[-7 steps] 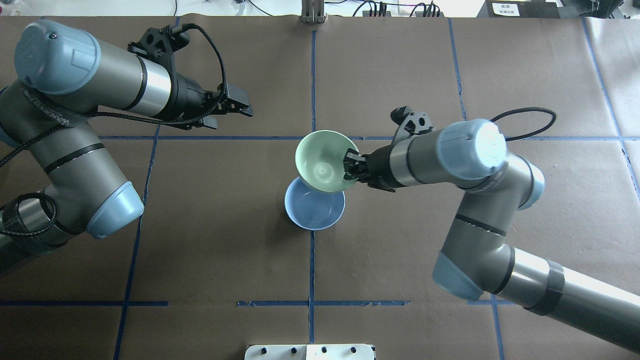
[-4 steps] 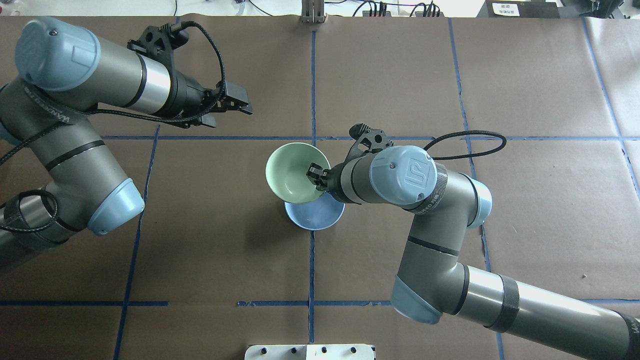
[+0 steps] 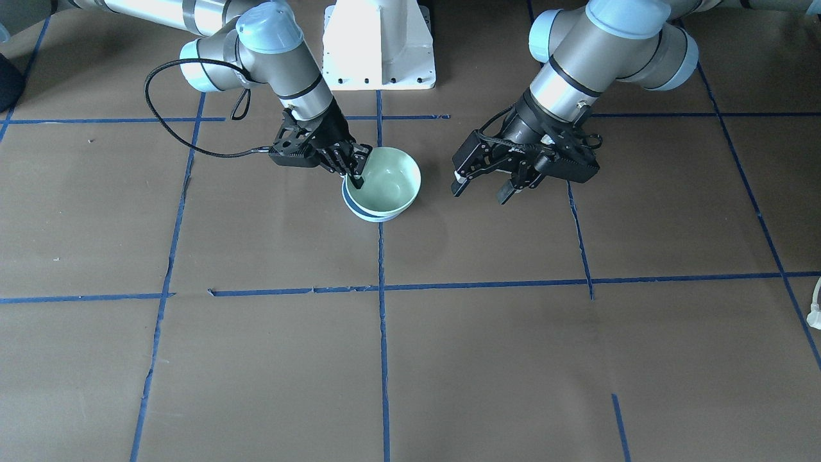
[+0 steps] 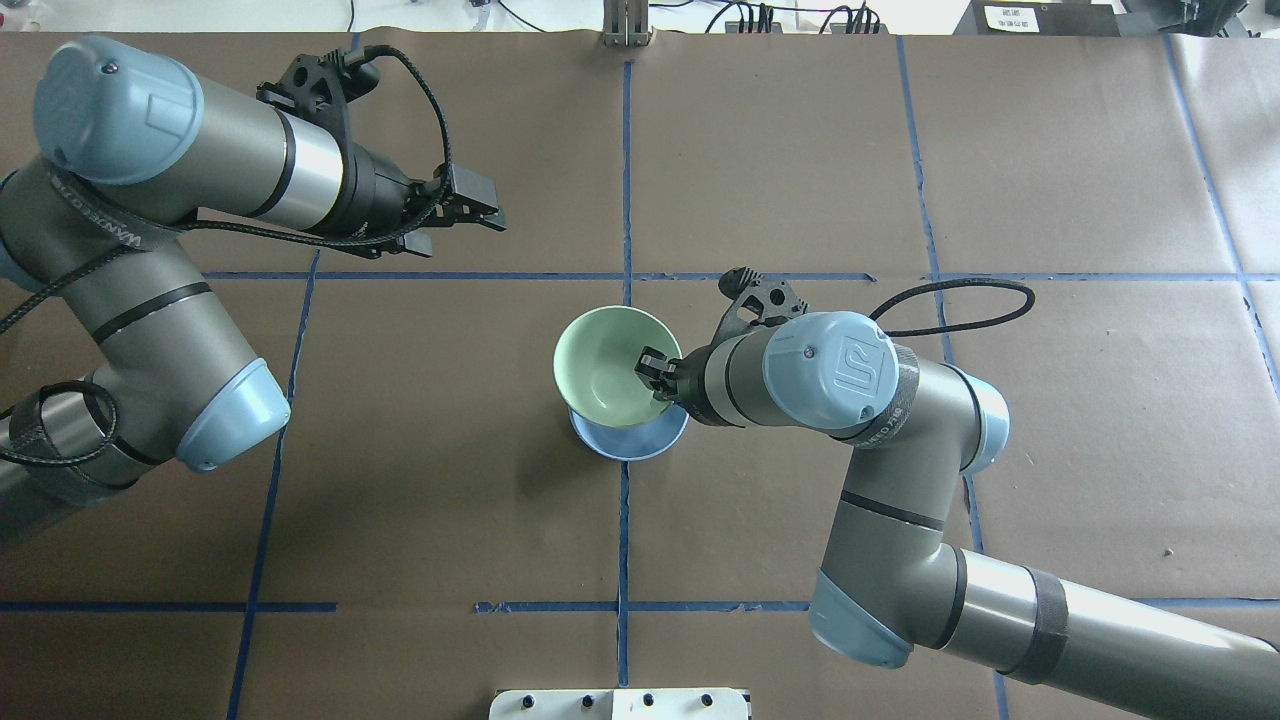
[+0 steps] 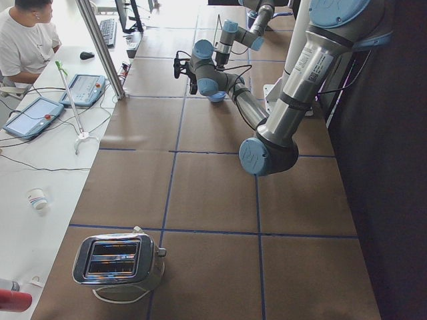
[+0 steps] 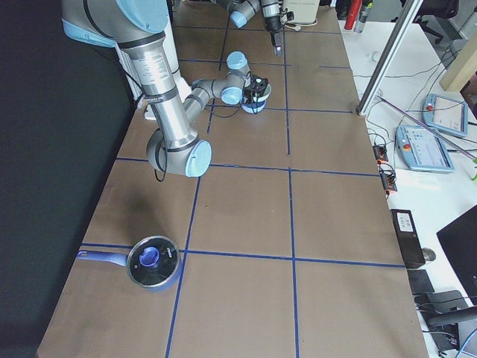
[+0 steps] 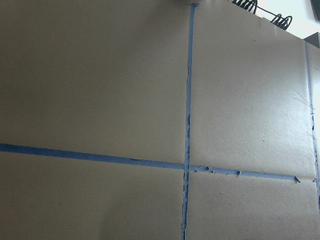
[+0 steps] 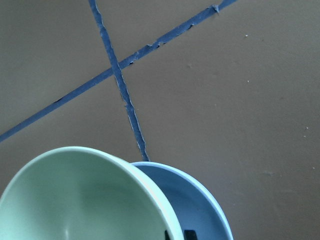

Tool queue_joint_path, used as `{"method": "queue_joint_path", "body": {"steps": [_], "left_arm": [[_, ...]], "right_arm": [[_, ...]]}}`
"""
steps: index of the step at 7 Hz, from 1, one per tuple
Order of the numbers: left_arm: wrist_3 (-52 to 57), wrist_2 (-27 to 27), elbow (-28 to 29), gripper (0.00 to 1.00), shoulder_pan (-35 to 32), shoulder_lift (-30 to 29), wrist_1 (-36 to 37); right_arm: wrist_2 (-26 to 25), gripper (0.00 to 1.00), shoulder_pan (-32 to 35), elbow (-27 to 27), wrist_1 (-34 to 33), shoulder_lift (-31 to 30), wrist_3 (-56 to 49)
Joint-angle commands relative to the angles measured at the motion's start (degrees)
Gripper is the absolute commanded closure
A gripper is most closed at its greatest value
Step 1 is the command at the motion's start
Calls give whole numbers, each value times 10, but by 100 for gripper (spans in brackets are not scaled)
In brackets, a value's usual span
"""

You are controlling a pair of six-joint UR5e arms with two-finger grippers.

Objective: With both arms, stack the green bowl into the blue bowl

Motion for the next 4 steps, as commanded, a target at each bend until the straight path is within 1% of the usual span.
{"method": "queue_joint_path", "body": {"steps": [1, 2, 3, 4], "left_arm": [[1, 0, -1, 8, 0, 0, 0], [2, 1, 0, 8, 1, -1, 0], [2, 2, 1, 8, 0, 0, 1], [2, 2, 1, 8, 0, 0, 1]], "right_arm": [[-1, 84, -9, 7, 0, -11, 0], [-4, 3, -17, 6, 0, -11, -2], [2, 0, -16, 12, 2, -10, -2], [23, 0, -7, 51, 0, -25, -3]]}}
